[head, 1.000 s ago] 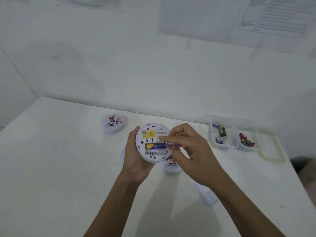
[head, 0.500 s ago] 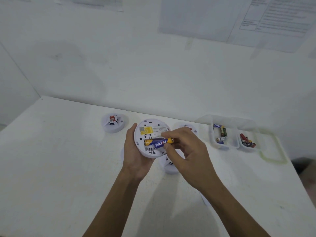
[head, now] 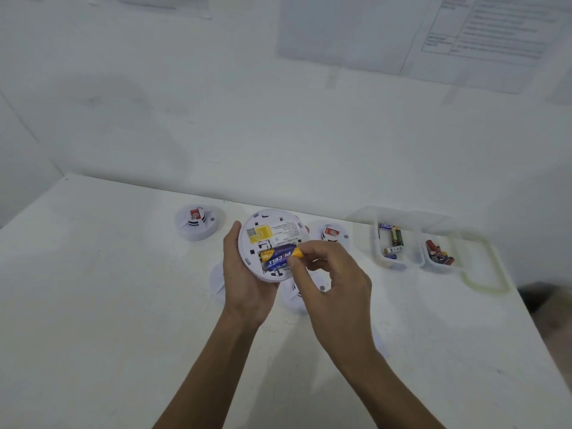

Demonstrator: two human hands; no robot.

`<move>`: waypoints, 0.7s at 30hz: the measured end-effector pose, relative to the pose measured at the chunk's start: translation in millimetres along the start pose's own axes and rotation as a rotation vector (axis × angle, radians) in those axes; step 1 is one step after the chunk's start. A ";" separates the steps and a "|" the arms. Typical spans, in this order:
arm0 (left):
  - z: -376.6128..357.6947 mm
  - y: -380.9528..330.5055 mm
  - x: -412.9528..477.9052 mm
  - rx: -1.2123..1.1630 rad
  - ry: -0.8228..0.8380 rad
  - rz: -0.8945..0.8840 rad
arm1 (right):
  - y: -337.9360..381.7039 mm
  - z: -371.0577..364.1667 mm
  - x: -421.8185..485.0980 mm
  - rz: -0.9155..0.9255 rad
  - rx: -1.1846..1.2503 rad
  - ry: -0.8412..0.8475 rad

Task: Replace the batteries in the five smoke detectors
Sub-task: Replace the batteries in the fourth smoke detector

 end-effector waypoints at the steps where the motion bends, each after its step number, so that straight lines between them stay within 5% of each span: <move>1: 0.3 0.7 1.0 0.000 -0.006 -0.003 | -1.2 -0.7 -0.9 0.014 -0.009 -0.029; 15: 1.6 3.1 10.8 0.017 0.047 0.059 | -8.9 -10.9 -7.5 0.164 -0.075 -0.098; 21: 9.7 5.6 12.5 -0.042 0.071 0.069 | -14.1 -2.6 -5.9 0.154 -0.065 0.051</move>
Point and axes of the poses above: each hand's wrist, its own x-axis towards the middle knuckle, its own z-axis out of the back of the hand, y = z × x, the point moved 3 cm from there along x, towards the middle knuckle, and after that the axes turned 6 degrees about -z, right-handed, at the moved point
